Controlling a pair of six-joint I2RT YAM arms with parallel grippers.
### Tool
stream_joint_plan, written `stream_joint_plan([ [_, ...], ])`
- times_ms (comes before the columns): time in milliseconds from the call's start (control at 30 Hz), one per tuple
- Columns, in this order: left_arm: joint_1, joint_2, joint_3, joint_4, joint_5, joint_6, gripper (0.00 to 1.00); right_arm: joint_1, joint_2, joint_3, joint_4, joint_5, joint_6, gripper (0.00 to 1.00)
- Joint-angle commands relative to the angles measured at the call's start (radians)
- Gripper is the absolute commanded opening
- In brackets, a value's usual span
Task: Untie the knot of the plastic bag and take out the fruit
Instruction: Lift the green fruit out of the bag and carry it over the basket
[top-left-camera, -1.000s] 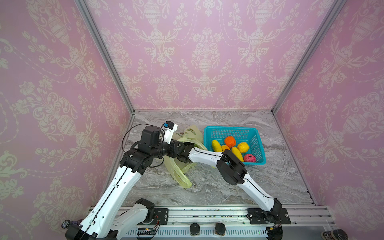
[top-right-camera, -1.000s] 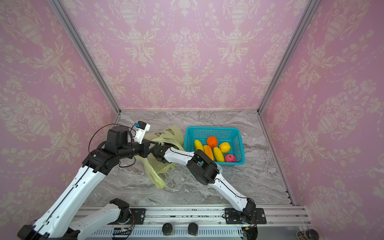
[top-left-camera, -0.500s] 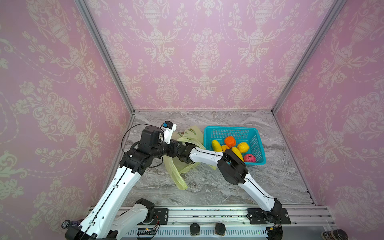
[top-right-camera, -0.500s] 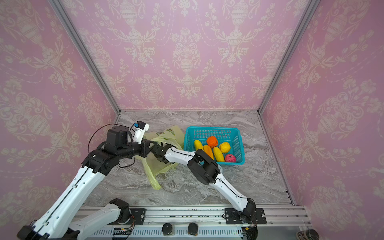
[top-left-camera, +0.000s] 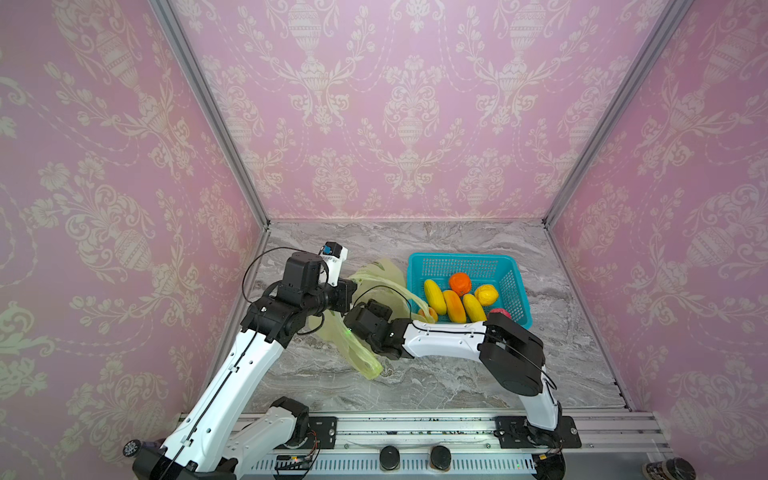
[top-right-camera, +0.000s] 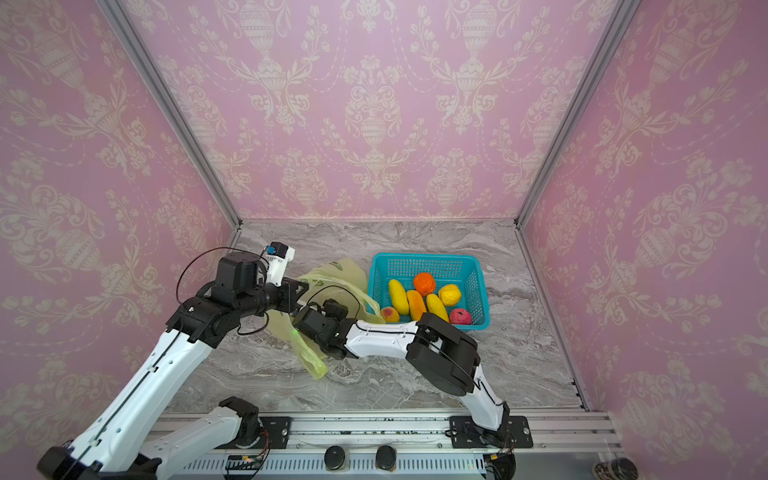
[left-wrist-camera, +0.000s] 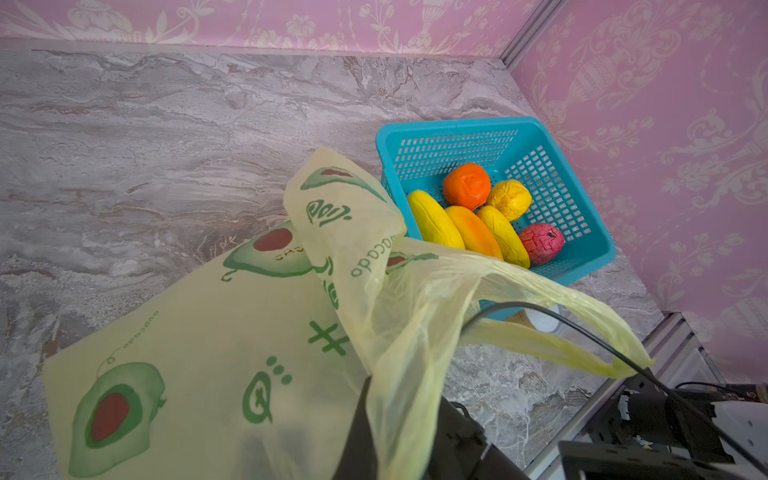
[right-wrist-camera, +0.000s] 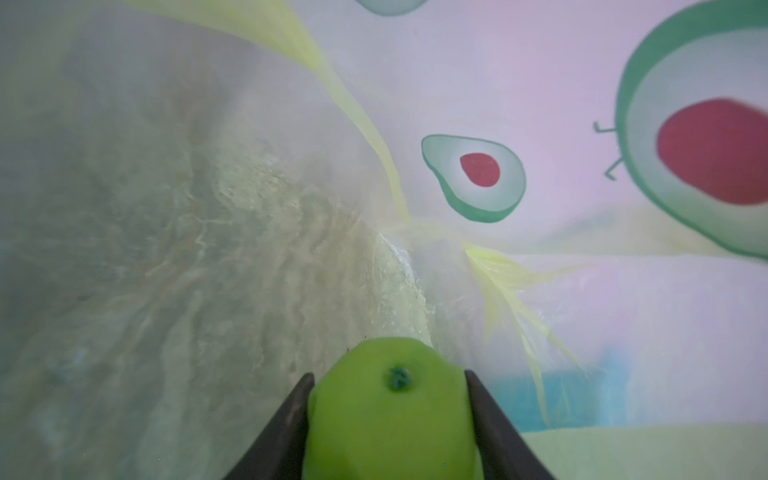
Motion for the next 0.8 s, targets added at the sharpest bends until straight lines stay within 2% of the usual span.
stream_joint_plan([
  [0,0.012,0.008,0.008,-0.038,-0.075,0.016,0.0,-0.003,-0.104,-0.103,0.14,-0.117,0.061,0.17],
  [200,0.024,0.018,0.01,-0.048,-0.1,0.014,0.0,0.014,-0.312,-0.29,0.184,-0.232,0.113,0.11],
  [567,0.036,0.032,0.011,-0.057,-0.101,0.013,0.0,0.022,-0.78,-0.541,0.247,-0.487,0.221,0.1],
  [667,0.038,0.034,0.011,-0.055,-0.098,0.01,0.0,0.02,-0.906,-0.611,0.277,-0.496,0.239,0.09],
  [767,0.038,0.034,0.012,-0.055,-0.098,0.011,0.0,0.011,-1.029,-0.69,0.315,-0.436,0.253,0.08],
])
